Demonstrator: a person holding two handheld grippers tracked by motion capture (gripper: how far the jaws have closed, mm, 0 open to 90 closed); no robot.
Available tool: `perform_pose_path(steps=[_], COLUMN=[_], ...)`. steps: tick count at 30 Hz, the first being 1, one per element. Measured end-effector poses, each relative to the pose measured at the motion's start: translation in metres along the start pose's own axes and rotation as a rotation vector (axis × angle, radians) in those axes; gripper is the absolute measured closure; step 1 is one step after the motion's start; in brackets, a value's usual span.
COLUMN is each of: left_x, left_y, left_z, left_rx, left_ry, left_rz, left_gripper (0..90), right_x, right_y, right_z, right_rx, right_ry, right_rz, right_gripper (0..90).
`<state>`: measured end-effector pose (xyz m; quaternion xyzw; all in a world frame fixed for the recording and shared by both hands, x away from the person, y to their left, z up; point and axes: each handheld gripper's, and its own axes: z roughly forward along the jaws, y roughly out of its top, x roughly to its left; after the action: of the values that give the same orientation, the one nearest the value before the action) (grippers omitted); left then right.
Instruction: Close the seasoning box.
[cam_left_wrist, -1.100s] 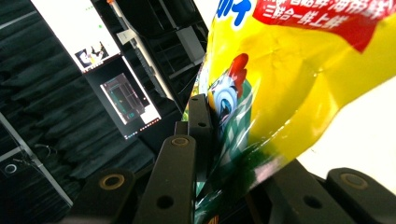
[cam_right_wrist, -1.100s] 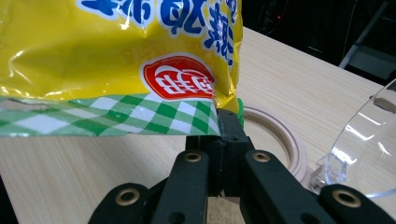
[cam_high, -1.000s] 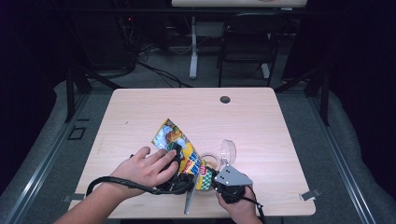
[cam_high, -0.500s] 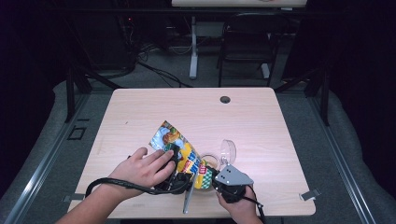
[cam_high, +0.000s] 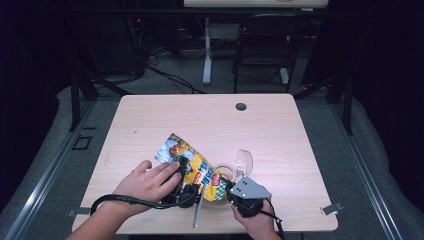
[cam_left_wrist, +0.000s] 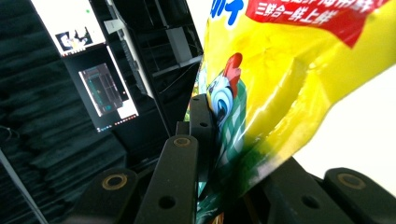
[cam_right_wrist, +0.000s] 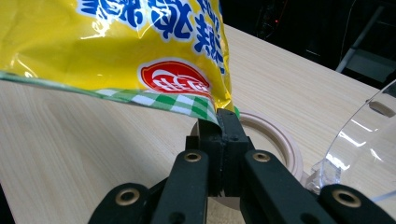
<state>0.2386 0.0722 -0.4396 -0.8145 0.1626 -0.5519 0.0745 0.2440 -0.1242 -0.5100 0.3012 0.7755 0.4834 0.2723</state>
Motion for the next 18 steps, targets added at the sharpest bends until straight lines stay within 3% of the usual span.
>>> perform_pose_path(steps=[11,18], left_x=[-0.0070,-0.0104], left_y=[-0.0069,-0.0092], left_z=[0.0017,0.0038], left_rx=[-0.006,-0.018], left_ry=[-0.014,-0.021], left_rz=[-0.054,-0.109], left_gripper=[86.5,86.5], right_x=[0.0014,0.0006], right_y=[0.0019,0.0036], right_z=[0.0011,0.0009], right_rx=[-0.004,-0.011], right_ry=[-0.001,-0.008], right_rz=[-0.008,-0.009], right_gripper=[89.9,90.0])
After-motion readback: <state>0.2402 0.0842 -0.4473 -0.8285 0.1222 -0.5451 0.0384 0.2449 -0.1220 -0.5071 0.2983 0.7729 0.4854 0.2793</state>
